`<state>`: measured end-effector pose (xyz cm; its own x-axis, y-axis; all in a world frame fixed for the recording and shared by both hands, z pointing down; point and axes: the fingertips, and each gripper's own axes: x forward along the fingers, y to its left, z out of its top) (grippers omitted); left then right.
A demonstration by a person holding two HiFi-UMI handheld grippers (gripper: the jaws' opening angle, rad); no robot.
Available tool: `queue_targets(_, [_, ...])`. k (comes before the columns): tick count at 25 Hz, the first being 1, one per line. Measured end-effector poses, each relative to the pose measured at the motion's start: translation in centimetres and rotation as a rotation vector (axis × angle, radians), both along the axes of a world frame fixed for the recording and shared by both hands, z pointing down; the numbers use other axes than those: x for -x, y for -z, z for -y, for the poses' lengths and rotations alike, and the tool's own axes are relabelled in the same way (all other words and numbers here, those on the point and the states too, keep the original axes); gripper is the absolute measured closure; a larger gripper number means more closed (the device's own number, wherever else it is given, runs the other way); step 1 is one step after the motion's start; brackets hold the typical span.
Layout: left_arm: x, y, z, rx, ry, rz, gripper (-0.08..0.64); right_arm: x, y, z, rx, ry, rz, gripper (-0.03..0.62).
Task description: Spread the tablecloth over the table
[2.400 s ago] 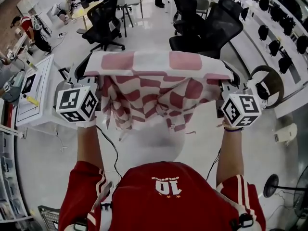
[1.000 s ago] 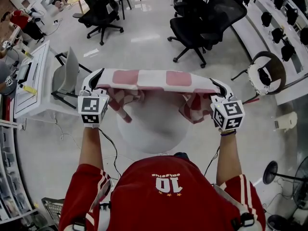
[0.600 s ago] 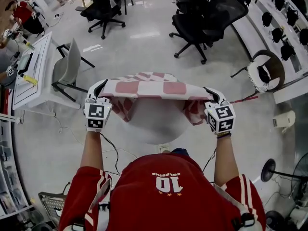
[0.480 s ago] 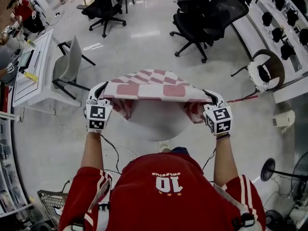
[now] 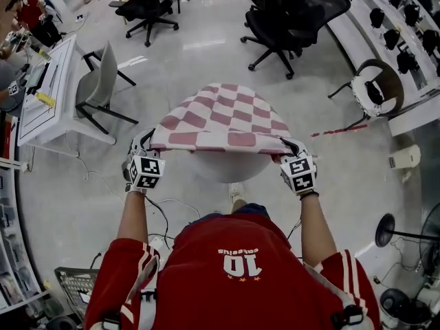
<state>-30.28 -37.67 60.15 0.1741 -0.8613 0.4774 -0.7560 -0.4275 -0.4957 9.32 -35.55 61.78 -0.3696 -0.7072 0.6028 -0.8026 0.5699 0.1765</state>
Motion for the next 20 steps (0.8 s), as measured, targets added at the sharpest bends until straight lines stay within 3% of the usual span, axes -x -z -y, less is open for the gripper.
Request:
queue_targets(3, [0.6,-2.2,-1.6,0.038,0.004,0.028,0.537,0.2,-2.6,-1.8,0.03,-0.029,-0.001,0.566])
queue_targets(8, [1.1,-5.7,-3.5,0.114,0.029,-0.009,0.536,0.1,-5.8,-3.9,0.094,-0.067,0.012,0.503])
queue_targets(16, [1.6,-10.3,-5.9,0.219,0.072,-0.052,0.489,0.4,-10.2,-8.9,0.236,0.087,-0.039,0.453])
queue_targets(20, [1.9,-10.8,-6.6,0.241,0.072,-0.028,0.451,0.0,-10.7,-10.6,0.26,0.118,-0.059,0.44])
